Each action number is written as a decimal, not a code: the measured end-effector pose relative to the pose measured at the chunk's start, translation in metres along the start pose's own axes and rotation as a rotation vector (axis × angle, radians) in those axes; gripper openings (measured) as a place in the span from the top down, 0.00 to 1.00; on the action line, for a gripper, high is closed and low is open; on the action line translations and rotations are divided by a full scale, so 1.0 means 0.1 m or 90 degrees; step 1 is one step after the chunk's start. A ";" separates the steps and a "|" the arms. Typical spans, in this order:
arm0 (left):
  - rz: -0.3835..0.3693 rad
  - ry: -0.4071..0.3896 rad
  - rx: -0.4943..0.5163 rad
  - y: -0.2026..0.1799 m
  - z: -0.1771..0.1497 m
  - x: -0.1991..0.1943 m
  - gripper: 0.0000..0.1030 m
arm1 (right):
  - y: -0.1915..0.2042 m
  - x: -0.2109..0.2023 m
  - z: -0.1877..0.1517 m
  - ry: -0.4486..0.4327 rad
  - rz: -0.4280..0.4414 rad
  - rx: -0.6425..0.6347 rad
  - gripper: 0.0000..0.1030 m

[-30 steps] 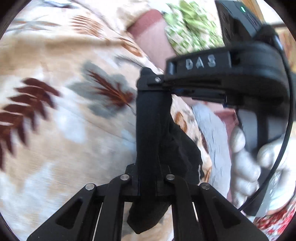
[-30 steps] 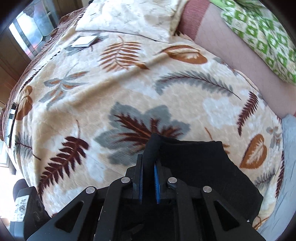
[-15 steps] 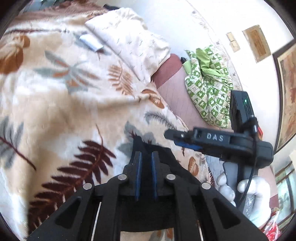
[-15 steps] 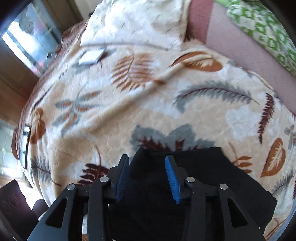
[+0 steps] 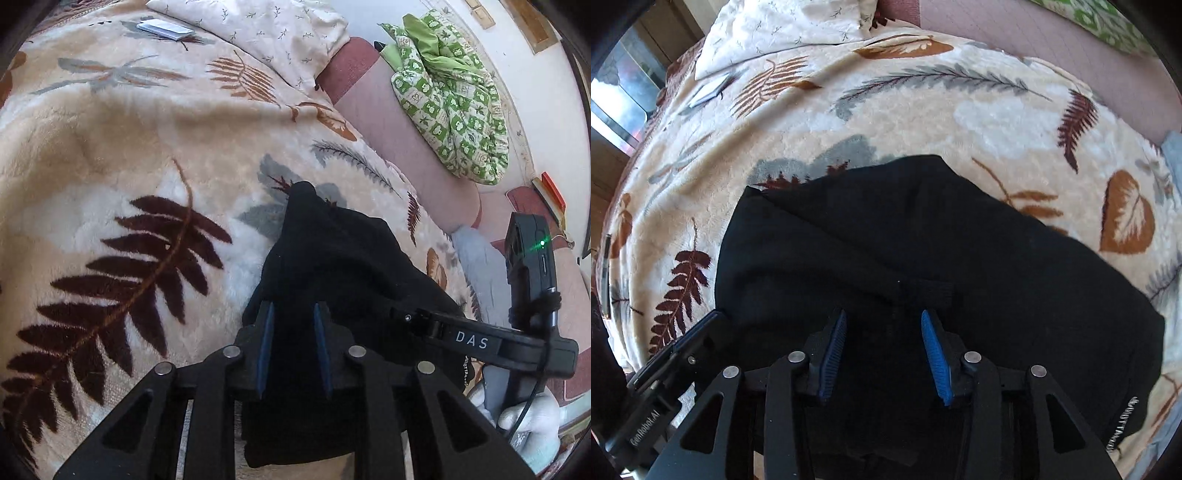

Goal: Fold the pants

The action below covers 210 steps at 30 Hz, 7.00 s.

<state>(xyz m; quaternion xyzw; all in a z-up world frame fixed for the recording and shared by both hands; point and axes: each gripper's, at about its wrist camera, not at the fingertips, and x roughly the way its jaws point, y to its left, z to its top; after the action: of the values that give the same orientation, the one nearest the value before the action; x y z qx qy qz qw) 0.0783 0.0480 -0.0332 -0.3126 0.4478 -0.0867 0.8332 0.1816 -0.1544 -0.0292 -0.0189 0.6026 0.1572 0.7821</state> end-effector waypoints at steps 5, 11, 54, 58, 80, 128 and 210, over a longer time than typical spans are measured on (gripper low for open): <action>-0.019 -0.008 0.001 0.00 0.00 0.00 0.71 | -0.02 -0.27 -0.09 -0.051 -0.008 0.004 0.54; -0.030 -0.027 0.006 -0.06 0.01 -0.09 0.59 | -0.35 -1.37 -0.81 -0.339 -0.126 0.022 0.33; 0.011 0.224 0.569 -3.26 -0.41 1.53 0.42 | -2.04 -0.71 -2.14 -0.290 0.136 0.384 0.36; 0.008 0.263 0.561 -3.45 -0.56 1.95 0.42 | -2.09 -0.67 -2.05 -0.302 0.143 0.383 0.36; -0.028 0.231 0.582 -3.31 -0.59 1.48 0.85 | -1.73 -1.03 -1.92 -0.367 0.207 0.269 0.76; -0.012 0.023 0.016 0.12 0.55 -0.21 0.54 | 0.62 -0.88 -0.12 -0.197 0.122 -0.110 0.62; -0.052 0.079 0.101 -0.56 0.40 0.50 0.84 | -1.03 -0.55 -0.30 -0.210 0.306 0.232 0.74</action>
<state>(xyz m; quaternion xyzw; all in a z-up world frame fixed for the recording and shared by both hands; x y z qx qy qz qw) 0.1467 0.0006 -0.0181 -0.2578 0.4768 -0.1751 0.8219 0.1693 -0.2711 -0.0018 0.2893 0.4737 0.2276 0.8001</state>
